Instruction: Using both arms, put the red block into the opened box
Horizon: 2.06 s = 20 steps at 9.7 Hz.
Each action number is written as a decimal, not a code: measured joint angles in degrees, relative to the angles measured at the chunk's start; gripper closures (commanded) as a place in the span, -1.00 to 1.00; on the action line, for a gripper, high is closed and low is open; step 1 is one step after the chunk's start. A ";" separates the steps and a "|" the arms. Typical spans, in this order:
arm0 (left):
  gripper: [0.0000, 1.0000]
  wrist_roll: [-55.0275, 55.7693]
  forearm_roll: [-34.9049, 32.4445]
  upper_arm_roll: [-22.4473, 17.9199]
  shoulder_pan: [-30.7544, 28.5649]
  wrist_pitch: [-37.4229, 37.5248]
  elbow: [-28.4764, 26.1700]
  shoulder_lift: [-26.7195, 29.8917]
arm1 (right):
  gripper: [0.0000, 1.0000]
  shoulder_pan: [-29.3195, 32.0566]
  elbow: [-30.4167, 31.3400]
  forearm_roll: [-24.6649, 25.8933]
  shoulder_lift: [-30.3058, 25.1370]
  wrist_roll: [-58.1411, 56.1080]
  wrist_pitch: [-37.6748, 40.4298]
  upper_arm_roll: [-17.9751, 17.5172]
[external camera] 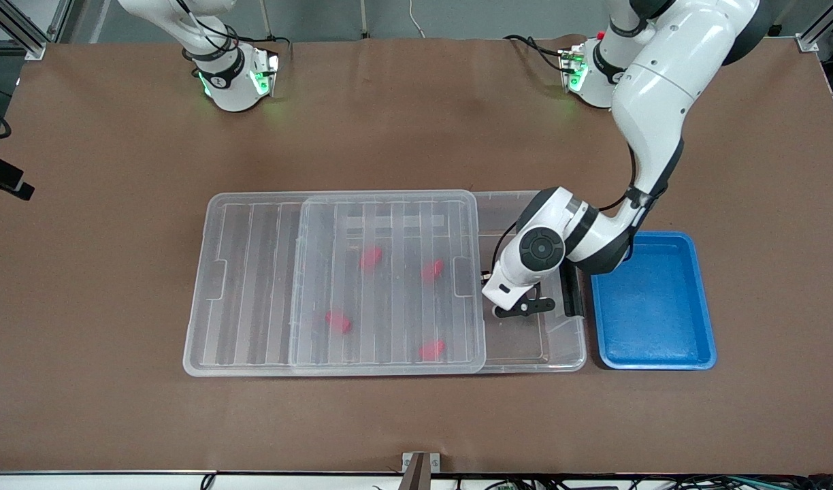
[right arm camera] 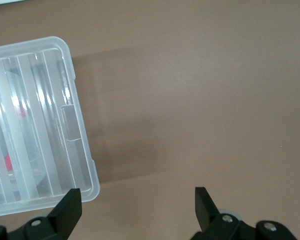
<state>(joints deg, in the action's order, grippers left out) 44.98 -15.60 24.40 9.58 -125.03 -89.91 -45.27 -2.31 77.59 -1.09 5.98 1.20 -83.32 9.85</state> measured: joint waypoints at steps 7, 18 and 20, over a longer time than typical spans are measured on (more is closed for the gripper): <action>-1.00 -0.17 -0.17 0.23 -0.77 3.13 1.30 1.87 | -1.00 -0.12 0.58 0.00 0.00 -1.95 0.04 1.32; -1.00 -20.03 1.12 1.14 -13.65 28.07 9.81 32.41 | 1.00 -4.14 17.05 -5.43 16.67 -18.84 -23.36 -0.84; -1.00 -26.97 3.19 1.07 -17.05 30.95 10.23 36.93 | 1.00 -4.45 17.07 -5.68 19.54 -18.84 -25.94 -3.11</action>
<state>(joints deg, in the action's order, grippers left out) 18.00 -12.41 25.47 -7.46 -94.08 -79.69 -8.34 -6.76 94.65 -6.76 25.52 -17.64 -109.26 6.74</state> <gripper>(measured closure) 0.000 0.991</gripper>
